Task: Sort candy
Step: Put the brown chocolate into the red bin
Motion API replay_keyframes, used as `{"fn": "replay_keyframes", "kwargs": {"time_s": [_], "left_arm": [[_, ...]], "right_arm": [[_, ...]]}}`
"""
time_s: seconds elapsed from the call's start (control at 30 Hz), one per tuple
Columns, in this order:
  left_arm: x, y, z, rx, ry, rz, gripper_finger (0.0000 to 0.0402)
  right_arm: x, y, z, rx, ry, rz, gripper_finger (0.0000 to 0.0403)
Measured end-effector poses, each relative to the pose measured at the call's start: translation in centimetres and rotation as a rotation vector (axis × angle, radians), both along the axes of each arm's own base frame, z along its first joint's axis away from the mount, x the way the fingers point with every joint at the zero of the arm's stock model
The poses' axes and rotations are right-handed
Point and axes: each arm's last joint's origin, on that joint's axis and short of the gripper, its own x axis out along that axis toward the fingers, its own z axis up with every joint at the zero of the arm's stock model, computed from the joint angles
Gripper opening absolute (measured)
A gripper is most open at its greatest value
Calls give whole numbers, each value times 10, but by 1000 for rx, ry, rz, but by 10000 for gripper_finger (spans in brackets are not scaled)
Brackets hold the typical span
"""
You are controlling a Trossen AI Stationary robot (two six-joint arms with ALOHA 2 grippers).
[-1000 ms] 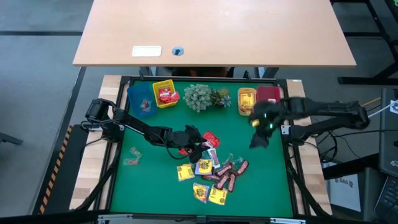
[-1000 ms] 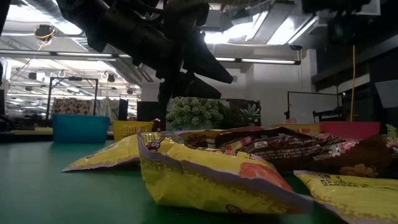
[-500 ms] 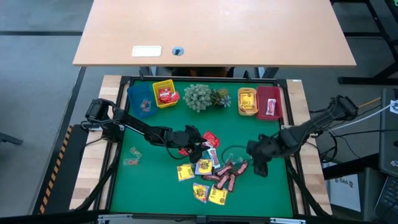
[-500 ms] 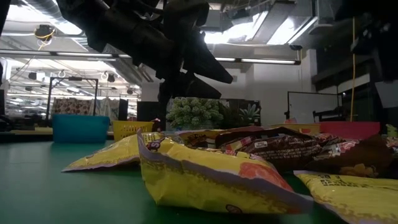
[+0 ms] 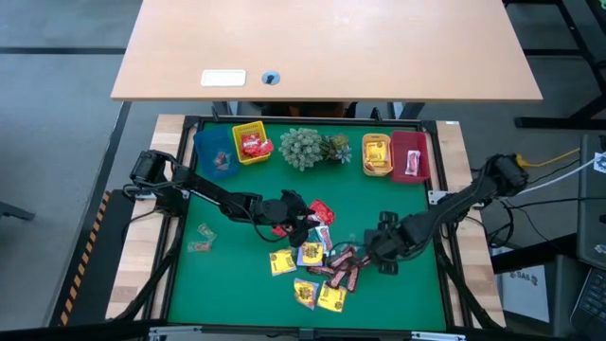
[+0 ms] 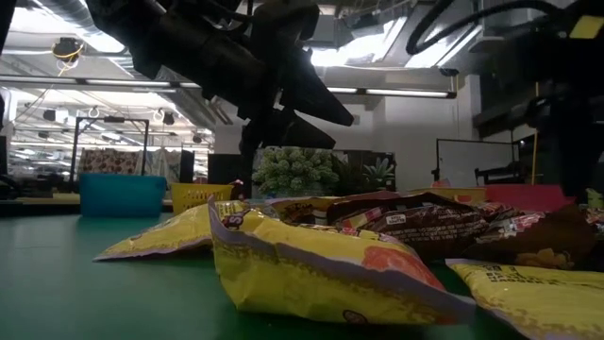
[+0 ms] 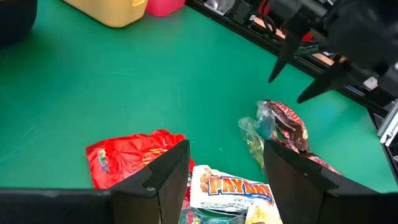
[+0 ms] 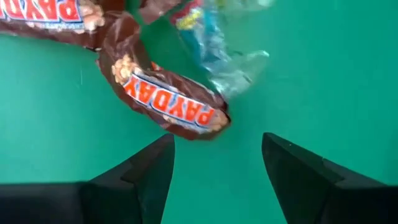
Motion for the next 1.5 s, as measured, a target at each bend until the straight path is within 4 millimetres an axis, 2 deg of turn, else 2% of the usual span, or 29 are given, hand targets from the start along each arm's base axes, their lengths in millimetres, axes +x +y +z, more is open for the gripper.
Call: {"fn": "replay_keyframes", "kwargs": {"time_s": [0.23,0.7,1.23,1.33,1.5], "left_arm": [[0,0,0,0,0,0,190],[0,1,0,9,-2,18,190],[0,1,0,9,-2,19,190],[0,1,0,9,-2,19,190],[0,1,0,9,-2,19,190]], "right_arm": [[9,7,-16,24,28,131,241],[21,14,-36,14,9,228,241],[21,15,-37,20,16,245,240],[21,15,-37,36,24,246,227],[21,15,-37,37,27,247,178]]}}
